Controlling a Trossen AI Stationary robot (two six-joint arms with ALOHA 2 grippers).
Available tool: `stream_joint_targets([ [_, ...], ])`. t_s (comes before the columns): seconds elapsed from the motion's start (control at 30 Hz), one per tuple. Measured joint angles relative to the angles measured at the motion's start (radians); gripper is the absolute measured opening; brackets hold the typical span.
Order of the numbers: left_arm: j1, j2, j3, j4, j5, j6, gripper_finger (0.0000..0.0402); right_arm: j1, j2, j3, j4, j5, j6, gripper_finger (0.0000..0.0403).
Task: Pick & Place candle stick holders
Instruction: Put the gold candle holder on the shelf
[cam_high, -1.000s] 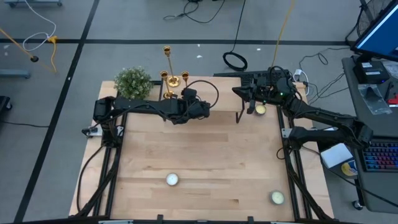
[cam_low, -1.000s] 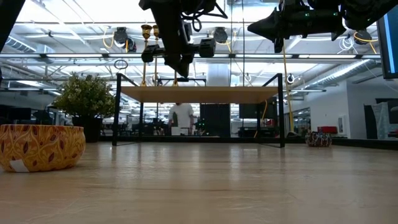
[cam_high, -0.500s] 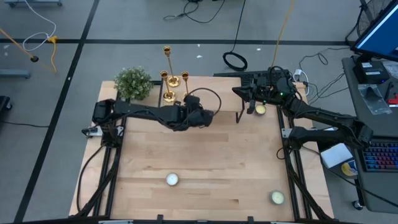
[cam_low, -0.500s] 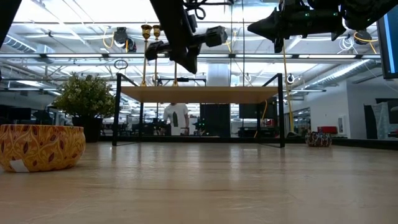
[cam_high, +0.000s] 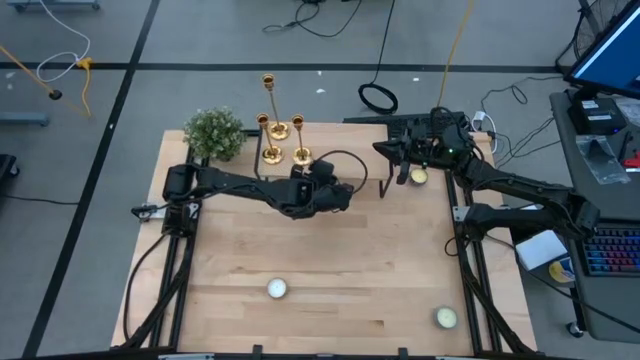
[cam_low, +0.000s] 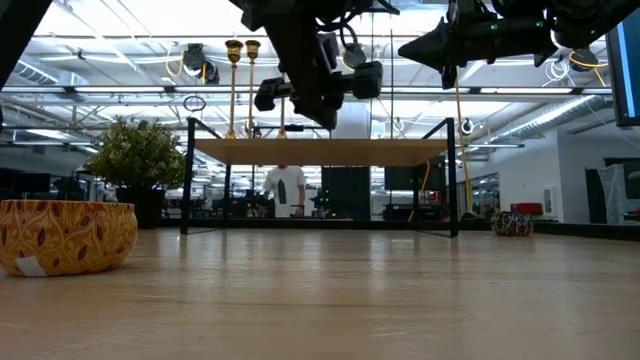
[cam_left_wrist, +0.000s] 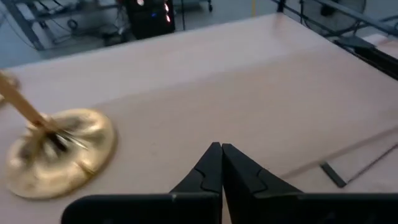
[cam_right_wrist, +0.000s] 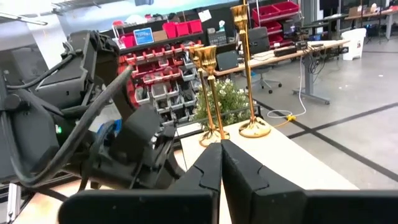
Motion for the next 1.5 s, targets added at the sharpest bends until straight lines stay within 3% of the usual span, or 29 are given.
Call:
stream_joint_targets([
  [0.13,0.006,0.0,0.0,-0.002,-0.065,0.005,0.0003,0.0,0.0,0.0,-0.011,0.0,-0.001,0.0004],
  [0.37,0.033,0.0,0.0,-0.001,-0.089,0.063,0.0002,0.0,0.0,0.0,-0.008,0.003,-0.026,0.0004],
  [1.5,0.109,0.0,0.0,-0.07,-0.09,0.065,0.0004,0.0,0.0,0.0,-0.008,0.005,-0.027,0.0004],
])
